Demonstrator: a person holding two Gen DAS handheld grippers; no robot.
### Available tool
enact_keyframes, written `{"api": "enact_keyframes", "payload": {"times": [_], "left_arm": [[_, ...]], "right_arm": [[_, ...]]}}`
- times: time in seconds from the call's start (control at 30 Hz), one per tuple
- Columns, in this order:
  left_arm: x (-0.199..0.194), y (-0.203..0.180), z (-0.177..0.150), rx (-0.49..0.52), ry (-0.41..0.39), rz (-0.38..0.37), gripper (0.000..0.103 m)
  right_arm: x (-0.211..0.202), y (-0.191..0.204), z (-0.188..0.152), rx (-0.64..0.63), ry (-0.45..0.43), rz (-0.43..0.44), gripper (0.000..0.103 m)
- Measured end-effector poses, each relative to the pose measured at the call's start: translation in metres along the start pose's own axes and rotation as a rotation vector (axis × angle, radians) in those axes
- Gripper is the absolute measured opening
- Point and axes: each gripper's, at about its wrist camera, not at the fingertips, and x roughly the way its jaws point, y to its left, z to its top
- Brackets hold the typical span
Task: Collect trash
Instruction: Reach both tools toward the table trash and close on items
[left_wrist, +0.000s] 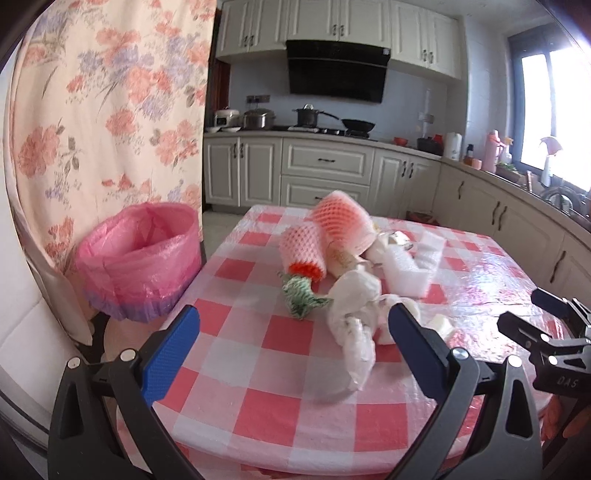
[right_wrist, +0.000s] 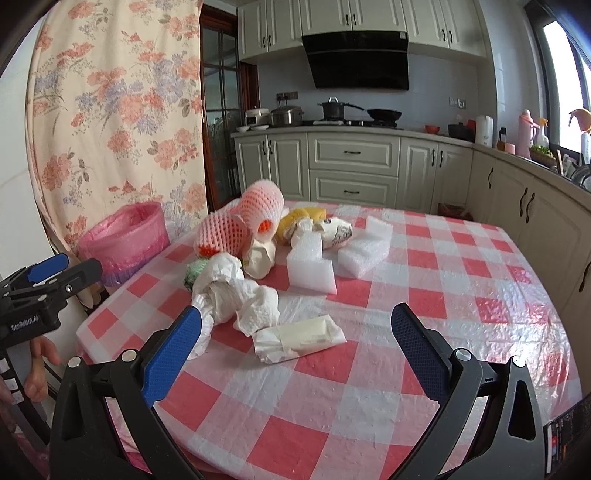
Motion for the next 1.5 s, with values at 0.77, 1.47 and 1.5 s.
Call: {"api": "enact_keyframes", "payload": {"times": [0.77, 1.47, 1.5], "left_arm": [[0.103, -0.008, -0.016, 0.018, 0.171, -0.046, 0.098], [0.165, -0.058, -0.011, 0.075, 0.240, 0.004, 0.084], [0.167, -0.058, -0.010, 0.074, 0.242, 0.008, 0.083]], "right_arm": [[0.116, -0.005, -0.017, 0.058, 0.268, -0.061, 0.096], [0.103, -0.060, -0.018, 0.161, 0.271, -0.132, 0.090], [0.105, -0.059, -0.017, 0.157, 0.274, -0.130, 0.090]]}}
